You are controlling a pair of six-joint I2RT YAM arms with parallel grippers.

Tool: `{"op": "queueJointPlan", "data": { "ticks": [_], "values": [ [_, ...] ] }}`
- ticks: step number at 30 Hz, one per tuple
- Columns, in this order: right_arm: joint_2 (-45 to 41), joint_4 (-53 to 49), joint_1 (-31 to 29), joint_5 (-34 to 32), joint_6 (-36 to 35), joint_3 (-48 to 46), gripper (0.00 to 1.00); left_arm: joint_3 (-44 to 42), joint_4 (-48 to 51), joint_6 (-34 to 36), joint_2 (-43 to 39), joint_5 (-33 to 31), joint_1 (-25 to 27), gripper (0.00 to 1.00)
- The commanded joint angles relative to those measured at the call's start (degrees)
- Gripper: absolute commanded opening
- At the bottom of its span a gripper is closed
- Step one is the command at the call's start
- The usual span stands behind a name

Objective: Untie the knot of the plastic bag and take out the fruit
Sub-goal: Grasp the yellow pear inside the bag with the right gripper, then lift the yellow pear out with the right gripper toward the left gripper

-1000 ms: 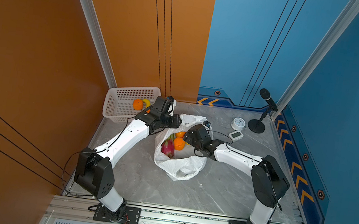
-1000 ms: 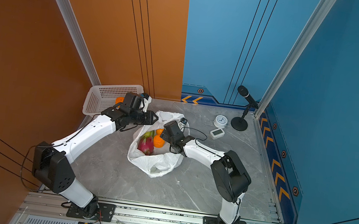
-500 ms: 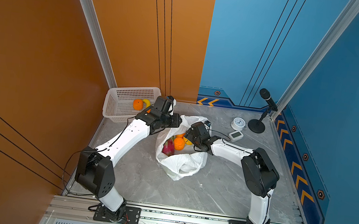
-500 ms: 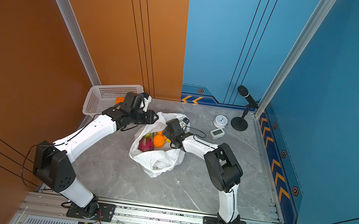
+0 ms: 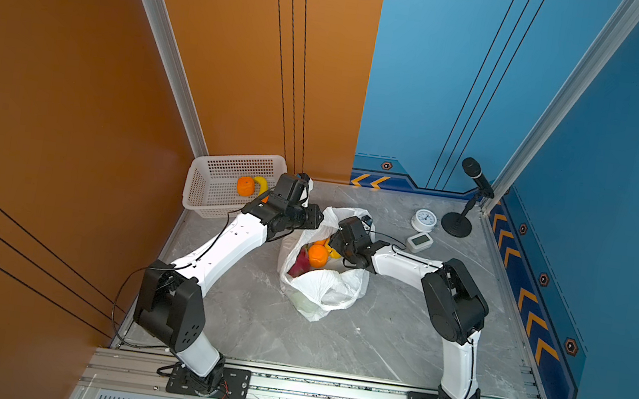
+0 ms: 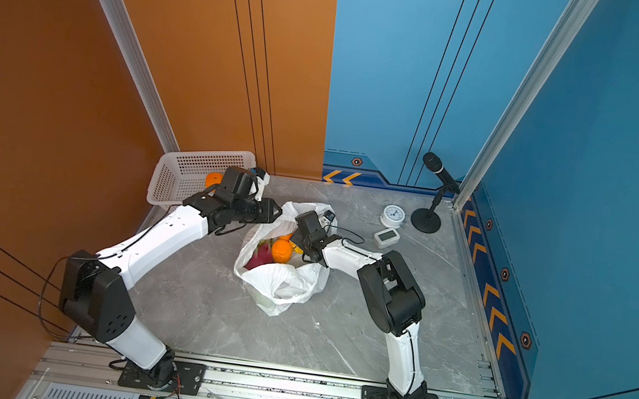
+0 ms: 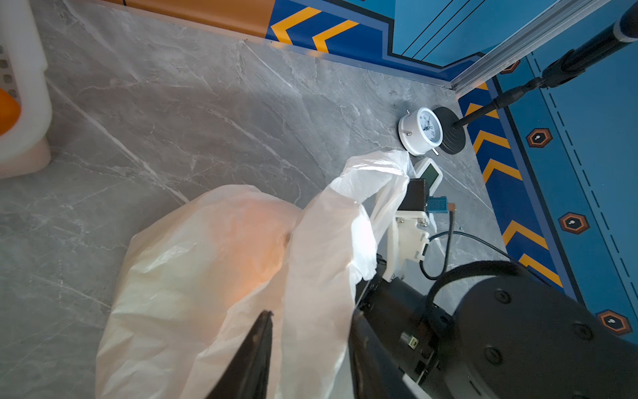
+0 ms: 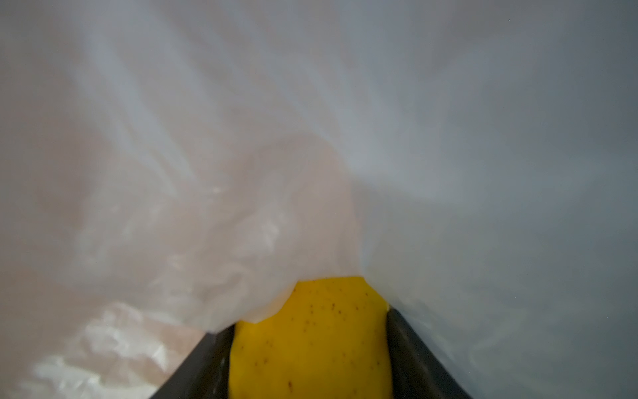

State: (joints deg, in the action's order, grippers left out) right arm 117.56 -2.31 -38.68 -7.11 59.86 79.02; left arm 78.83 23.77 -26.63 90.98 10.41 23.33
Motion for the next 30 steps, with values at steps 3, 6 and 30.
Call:
{"op": "queueJointPlan", "data": {
  "ticks": [3, 6, 30],
  "values": [
    [-1.4, 1.9, -0.7, 0.9, -0.2, -1.4, 0.53, -1.3, 0.2, 0.4, -0.8, 0.2, 0.4, 0.39],
    [-3.2, 1.9, -0.9, 0.7, -0.9, -2.2, 0.48, -1.3, 0.2, 0.4, -0.7, 0.9, 0.3, 0.39],
    [-20.5, -0.9, -3.8, 1.2, -4.4, -10.5, 0.40, -1.3, 0.7, 1.8, -4.6, 0.1, 0.1, 0.40]
  ]
}}
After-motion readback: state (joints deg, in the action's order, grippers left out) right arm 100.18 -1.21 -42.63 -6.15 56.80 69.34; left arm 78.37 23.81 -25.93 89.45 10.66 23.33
